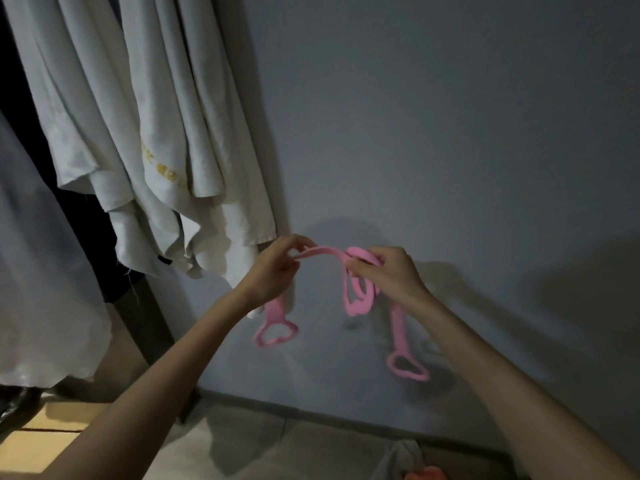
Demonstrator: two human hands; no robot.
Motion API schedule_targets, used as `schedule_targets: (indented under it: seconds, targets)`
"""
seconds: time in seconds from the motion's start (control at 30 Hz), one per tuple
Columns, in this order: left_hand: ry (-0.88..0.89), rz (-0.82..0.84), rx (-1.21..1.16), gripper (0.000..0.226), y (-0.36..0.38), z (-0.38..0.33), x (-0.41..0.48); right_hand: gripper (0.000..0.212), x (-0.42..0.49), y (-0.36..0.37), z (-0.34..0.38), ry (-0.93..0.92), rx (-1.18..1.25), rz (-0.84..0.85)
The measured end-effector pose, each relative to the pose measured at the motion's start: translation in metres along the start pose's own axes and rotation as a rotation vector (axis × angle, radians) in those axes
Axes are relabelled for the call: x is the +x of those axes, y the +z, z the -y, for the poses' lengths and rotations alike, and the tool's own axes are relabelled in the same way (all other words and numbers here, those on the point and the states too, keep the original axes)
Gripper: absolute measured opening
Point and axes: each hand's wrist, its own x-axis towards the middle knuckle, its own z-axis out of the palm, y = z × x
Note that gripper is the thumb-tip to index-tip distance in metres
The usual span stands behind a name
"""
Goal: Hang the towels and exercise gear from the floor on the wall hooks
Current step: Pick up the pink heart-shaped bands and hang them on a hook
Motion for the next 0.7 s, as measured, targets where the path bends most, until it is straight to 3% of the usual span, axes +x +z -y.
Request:
schedule_targets:
  seconds: [0.1,0.27,0.5,0.6,0.7]
  targets:
    - [-0.023,0.042,0.053,0.045,0.006,-0.001,0.010,0.026,0.010,-0.008,0.005,0.002,-0.037,0.096]
    - [0.061,-0.008,0.036,0.020,0.016,-0.006,0.023,0.026,0.024,-0.012,0.026,-0.064,-0.101,0.122]
    - [0.033,-0.120,0.009,0.019,0.010,-0.006,0.033,0.042,0.037,-0.014,0.040,-0.011,-0.089,0.184]
    - [-0.057,-0.178,-0.032,0.018,0.010,-0.008,0.038,0.009,0.036,-0.017,0.042,0.002,0.013,0.191]
    - [-0.152,-0.197,-0.146,0.019,0.006,-0.005,0.044,0.010,0.034,-0.020,0.040,0.024,0.118,0.162]
